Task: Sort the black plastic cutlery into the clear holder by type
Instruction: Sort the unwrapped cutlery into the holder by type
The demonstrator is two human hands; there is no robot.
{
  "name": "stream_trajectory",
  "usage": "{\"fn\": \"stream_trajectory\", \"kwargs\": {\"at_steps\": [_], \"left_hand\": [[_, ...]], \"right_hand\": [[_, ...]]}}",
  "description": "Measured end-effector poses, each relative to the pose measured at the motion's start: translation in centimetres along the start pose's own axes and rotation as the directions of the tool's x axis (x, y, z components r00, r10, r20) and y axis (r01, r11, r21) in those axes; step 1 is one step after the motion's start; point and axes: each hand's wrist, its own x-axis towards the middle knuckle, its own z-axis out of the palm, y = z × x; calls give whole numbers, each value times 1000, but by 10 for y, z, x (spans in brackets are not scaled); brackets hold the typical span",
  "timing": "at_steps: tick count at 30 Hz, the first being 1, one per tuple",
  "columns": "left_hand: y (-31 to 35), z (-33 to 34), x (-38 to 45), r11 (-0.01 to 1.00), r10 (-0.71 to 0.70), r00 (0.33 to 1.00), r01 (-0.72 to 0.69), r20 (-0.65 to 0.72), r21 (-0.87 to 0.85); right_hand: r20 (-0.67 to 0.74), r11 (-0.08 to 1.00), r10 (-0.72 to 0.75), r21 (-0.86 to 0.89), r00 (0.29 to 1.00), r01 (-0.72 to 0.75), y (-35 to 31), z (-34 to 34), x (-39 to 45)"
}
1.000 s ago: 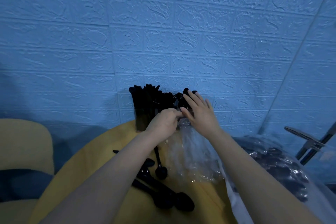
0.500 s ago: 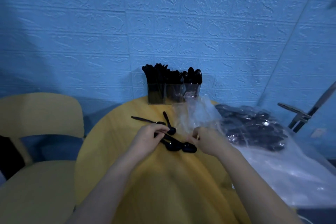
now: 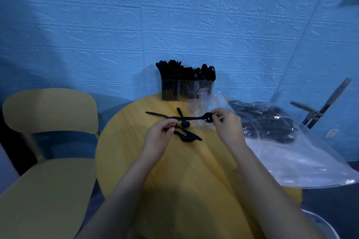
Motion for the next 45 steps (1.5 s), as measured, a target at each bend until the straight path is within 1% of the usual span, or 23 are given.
{"fn": "stream_trajectory", "kwargs": {"at_steps": [1,3,5,7,8,10,11,12,14,16,18,19,21,24,26,29,32,34,36,38,40,43,45], "left_hand": [[3,-2,1,1000,21,999,-21,-25,-12],[8,-6,4,998,55,997,-55,-47,-12],[11,-9,5,997,69,998,-69,-3,-21],[13,-8,5,997,53,992,-46,116,-67],[13,-7,6,991,27,981,-1,190,-133],[13,-6,5,945,-37,944,139,327,-297],[11,-6,5,914,-63,927,202,369,-353],[8,-6,5,885,-84,920,246,384,-396],[0,-7,4,812,-148,927,313,343,-493],[-7,-7,5,685,-247,931,364,269,-631],[-11,-9,8,510,-324,917,376,232,-773],[-12,-11,10,442,-348,910,370,224,-817],[-15,-12,12,381,-371,904,359,214,-852],[-16,-11,14,370,-384,897,367,219,-853],[-15,-10,15,360,-394,886,393,244,-846],[-14,-10,16,374,-401,883,402,245,-836],[-16,-10,16,459,-401,899,363,175,-811],[-19,-12,16,513,-385,918,299,96,-804],[-19,-15,15,522,-375,926,253,47,-814],[-18,-16,14,526,-377,926,248,38,-813],[-17,-15,13,561,-366,931,237,20,-793],[-18,-15,13,656,-343,939,223,-23,-721],[-17,-12,13,667,-337,940,280,56,-690]], "right_hand": [[-29,998,-56,29,998,57,-4,-4,1],[-16,985,-150,78,989,151,-14,-8,3],[32,970,-214,125,976,208,-24,-7,4],[57,954,-251,183,966,237,-35,0,6],[62,947,-265,203,962,248,-39,4,7],[77,939,-285,222,955,262,-46,15,10],[92,939,-288,221,953,263,-48,20,11],[102,945,-278,209,955,252,-48,24,12],[106,973,-191,154,976,174,-43,28,12],[159,999,-48,-5,986,49,-30,30,9],[246,981,79,-189,966,-32,-16,35,2],[270,973,117,-224,956,-56,-11,37,-2],[293,965,153,-250,944,-79,-6,41,-9],[319,952,170,-296,932,-72,-6,43,-15],[319,955,187,-281,929,-96,-6,47,-16],[345,968,219,-191,912,-160,-1,52,-16],[306,978,204,-26,930,-206,0,47,-15],[215,982,166,51,962,-181,2,39,-12],[128,981,142,114,982,-156,7,32,-8],[78,978,120,159,990,-131,14,29,-5],[101,987,67,139,993,-81,16,27,-4],[170,997,-52,65,984,41,13,25,-7],[188,991,-126,74,974,114,9,22,-8]]}}
